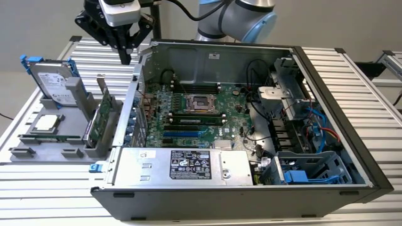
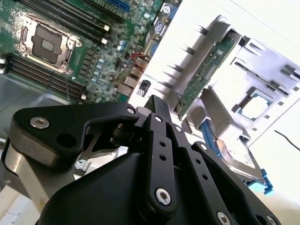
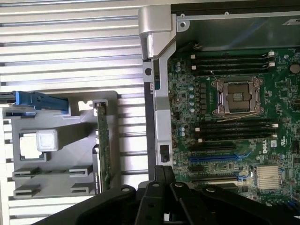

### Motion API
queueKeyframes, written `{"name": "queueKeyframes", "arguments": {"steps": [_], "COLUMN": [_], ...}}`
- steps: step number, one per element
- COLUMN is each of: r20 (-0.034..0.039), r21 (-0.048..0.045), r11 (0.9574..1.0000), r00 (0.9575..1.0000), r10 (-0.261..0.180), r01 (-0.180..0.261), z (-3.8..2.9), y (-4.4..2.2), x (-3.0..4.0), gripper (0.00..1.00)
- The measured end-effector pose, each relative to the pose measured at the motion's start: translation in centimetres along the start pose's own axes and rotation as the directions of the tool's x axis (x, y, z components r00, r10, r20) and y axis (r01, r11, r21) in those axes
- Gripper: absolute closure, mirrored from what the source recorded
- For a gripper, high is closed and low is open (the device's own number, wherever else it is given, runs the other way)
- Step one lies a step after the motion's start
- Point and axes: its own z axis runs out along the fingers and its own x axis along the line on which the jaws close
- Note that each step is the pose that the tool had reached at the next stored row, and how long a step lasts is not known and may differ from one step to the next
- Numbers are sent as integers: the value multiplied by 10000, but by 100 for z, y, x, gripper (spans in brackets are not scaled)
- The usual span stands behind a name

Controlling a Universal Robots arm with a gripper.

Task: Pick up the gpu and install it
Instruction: 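Reach for the gpu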

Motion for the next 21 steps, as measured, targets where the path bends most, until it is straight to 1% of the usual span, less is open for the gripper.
{"name": "queueKeyframes", "arguments": {"steps": [15,16,21], "r20": [1,1,1], "r21": [0,-1,-1], "r11": [10000,10000,10000], "r00": [10000,10000,10000], "r10": [0,0,0], "r01": [0,0,0], "z": [-2,-2,-3], "y": [-11,-13,-17], "x": [154,176,235], "gripper": [100,100,100]}}
